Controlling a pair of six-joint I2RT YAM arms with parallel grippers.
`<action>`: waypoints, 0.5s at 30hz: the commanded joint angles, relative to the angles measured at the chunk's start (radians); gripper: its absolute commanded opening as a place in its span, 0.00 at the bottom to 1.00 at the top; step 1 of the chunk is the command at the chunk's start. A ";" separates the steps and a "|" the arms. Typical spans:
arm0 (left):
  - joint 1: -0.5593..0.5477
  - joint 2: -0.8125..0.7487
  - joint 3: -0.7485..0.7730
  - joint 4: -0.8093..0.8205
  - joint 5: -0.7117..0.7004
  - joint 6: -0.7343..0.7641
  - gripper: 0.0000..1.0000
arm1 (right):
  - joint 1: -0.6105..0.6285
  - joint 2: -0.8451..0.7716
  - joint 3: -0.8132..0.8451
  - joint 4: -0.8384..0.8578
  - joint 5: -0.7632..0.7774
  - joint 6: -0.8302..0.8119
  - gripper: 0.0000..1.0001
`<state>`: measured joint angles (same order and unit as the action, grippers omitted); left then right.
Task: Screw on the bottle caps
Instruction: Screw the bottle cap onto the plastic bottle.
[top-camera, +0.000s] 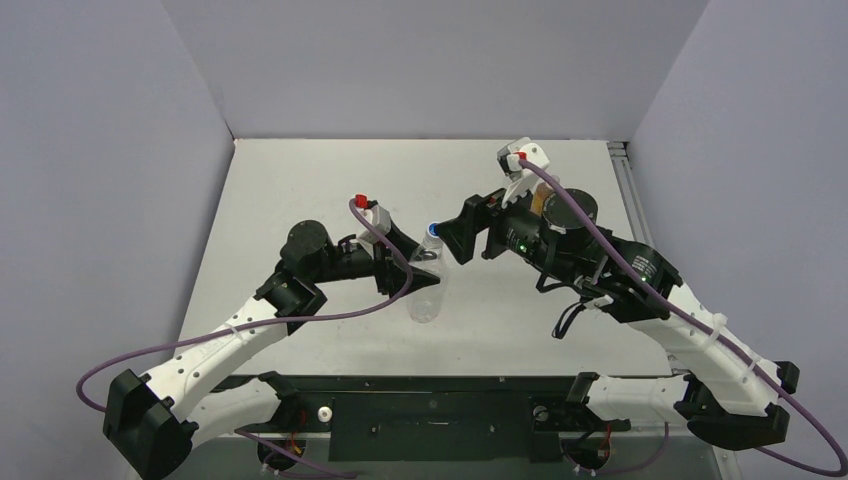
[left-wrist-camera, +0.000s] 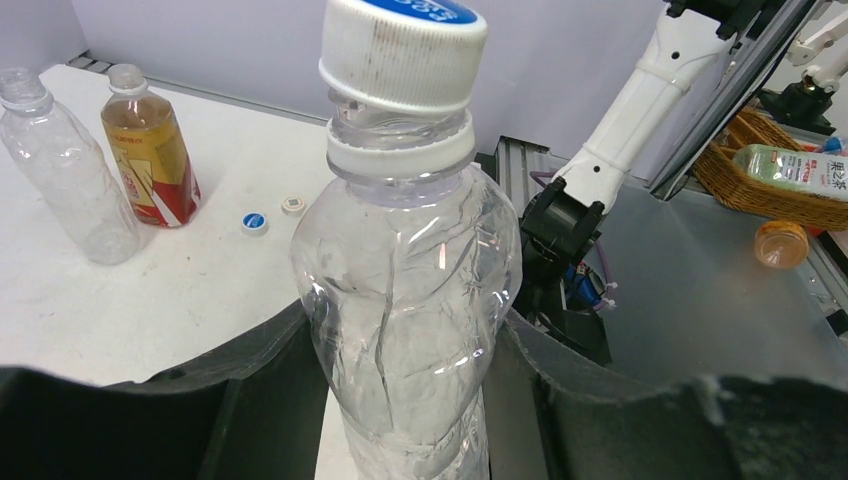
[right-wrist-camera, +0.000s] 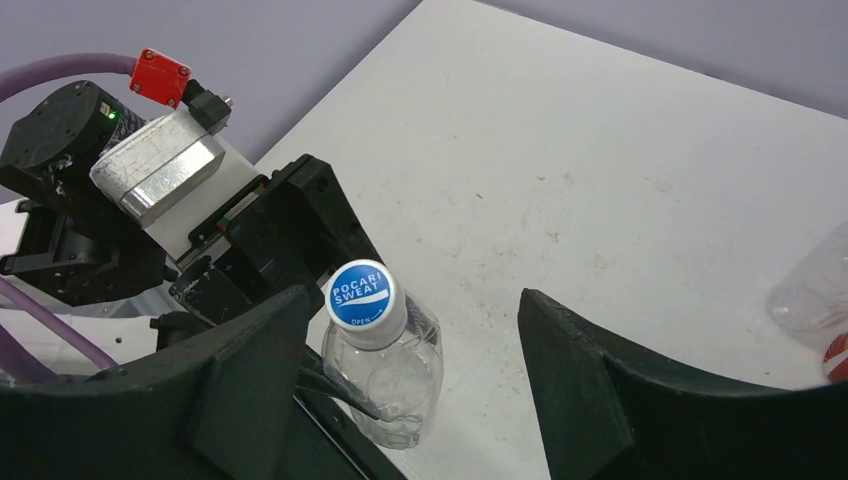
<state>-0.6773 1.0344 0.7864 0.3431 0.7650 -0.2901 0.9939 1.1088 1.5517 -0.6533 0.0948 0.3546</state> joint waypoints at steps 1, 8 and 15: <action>0.008 -0.011 0.029 0.002 -0.006 0.021 0.00 | 0.009 0.004 0.031 -0.048 0.062 0.013 0.69; 0.007 -0.008 0.028 -0.010 0.000 0.025 0.00 | 0.045 0.054 0.085 -0.076 0.083 -0.007 0.64; 0.008 -0.013 0.024 -0.023 -0.002 0.033 0.00 | 0.061 0.100 0.133 -0.097 0.087 -0.018 0.57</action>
<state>-0.6773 1.0344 0.7864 0.3149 0.7639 -0.2756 1.0428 1.1934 1.6329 -0.7433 0.1524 0.3511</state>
